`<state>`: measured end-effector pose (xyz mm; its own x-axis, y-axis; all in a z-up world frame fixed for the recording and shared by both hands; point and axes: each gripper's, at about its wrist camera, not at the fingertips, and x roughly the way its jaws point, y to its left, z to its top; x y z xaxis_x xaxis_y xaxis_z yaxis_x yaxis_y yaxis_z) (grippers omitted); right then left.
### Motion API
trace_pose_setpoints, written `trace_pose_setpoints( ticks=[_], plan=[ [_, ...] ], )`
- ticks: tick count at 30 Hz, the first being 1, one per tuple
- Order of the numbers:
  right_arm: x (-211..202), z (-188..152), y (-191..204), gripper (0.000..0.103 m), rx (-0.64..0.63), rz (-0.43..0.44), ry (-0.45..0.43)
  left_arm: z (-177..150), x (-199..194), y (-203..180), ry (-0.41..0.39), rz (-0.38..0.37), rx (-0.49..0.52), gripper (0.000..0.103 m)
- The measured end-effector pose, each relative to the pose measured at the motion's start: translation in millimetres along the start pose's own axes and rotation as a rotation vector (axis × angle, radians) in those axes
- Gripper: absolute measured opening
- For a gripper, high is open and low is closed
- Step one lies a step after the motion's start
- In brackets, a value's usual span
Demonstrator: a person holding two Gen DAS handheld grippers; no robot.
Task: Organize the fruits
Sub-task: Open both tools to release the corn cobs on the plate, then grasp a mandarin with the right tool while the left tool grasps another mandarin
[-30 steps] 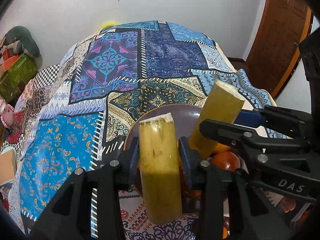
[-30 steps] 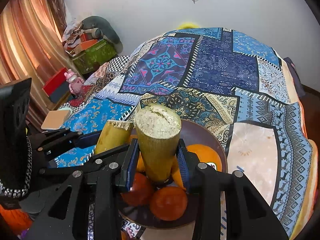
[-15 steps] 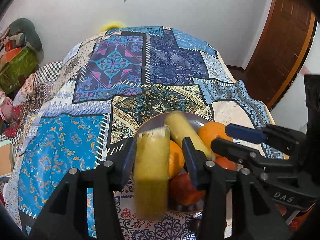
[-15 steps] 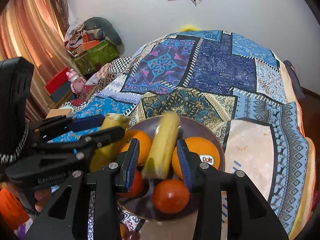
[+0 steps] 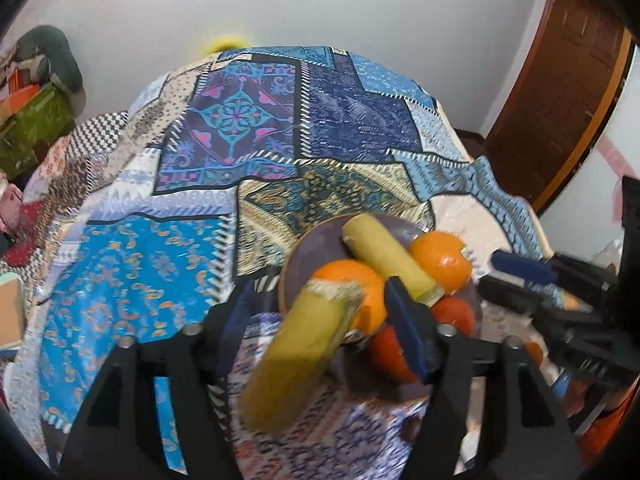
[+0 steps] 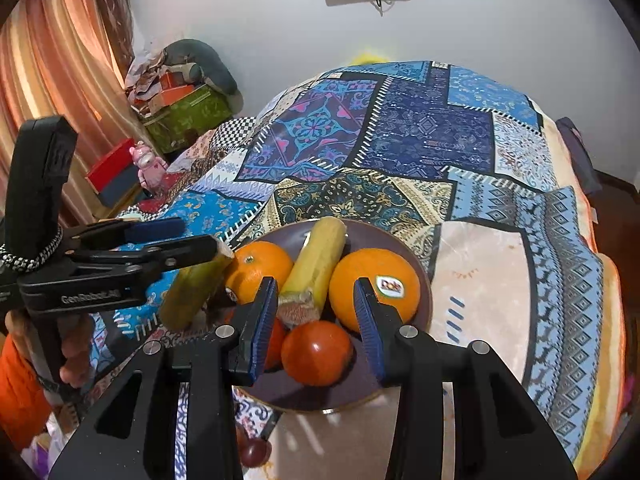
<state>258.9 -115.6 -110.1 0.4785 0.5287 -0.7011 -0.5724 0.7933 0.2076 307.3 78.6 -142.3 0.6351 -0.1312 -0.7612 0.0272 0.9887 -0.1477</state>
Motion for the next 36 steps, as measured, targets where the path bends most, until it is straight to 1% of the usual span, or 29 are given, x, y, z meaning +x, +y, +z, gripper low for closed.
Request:
trace_pose_setpoints(
  ticks=[2,5,7,9,10,11,13,14,15,17,18,20,24,27,32,36],
  plan=[
    [-4,-5,-3,0.037,0.005,-0.001,-0.002,-10,1,7,0.033,0.017,0.026,0.068],
    [-8,-12,-6,0.037,0.017,-0.001,0.002,-27,8,18,0.092,0.014,0.037,0.068],
    [-9,-16,-7,0.037,0.024,-0.003,0.005,-36,15,23,0.12,0.01,0.036,0.068],
    [-10,-20,-7,0.037,0.029,-0.006,0.011,-42,22,26,0.139,-0.004,0.014,0.068],
    [-10,-22,-8,0.037,0.031,-0.01,0.015,-43,27,28,0.147,-0.022,-0.009,0.065],
    [-9,-24,-8,0.037,0.031,-0.015,0.02,-43,29,29,0.148,-0.03,-0.019,0.059],
    [-8,-27,-9,0.037,0.035,-0.017,0.029,-41,33,27,0.149,-0.059,-0.037,0.051],
    [-8,-29,-10,0.037,0.037,-0.019,0.032,-39,34,25,0.144,-0.057,-0.034,0.048],
    [-8,-30,-11,0.037,0.041,-0.021,0.033,-38,34,23,0.135,-0.044,-0.022,0.046],
    [-9,-32,-14,0.037,0.05,-0.02,0.035,-37,32,17,0.128,-0.002,0.01,0.037],
    [-10,-32,-15,0.037,0.053,-0.02,0.033,-37,31,15,0.128,0.013,0.016,0.037],
    [-12,-33,-17,0.037,0.062,-0.02,0.023,-35,26,15,0.121,0.016,0.008,0.037],
    [-15,-32,-19,0.037,0.075,-0.01,0.009,-32,9,7,0.073,0.053,0.034,0.037],
    [-17,-31,-19,0.037,0.079,-0.004,-0.006,-21,-2,3,0.048,0.038,0.013,0.037],
    [-23,-30,-22,0.037,0.089,0.001,-0.023,-2,-11,-20,0.003,0.009,0.029,0.037],
    [-27,-31,-24,0.037,0.097,-0.003,-0.031,10,6,-43,0.025,0.002,0.038,0.037]
  ],
)
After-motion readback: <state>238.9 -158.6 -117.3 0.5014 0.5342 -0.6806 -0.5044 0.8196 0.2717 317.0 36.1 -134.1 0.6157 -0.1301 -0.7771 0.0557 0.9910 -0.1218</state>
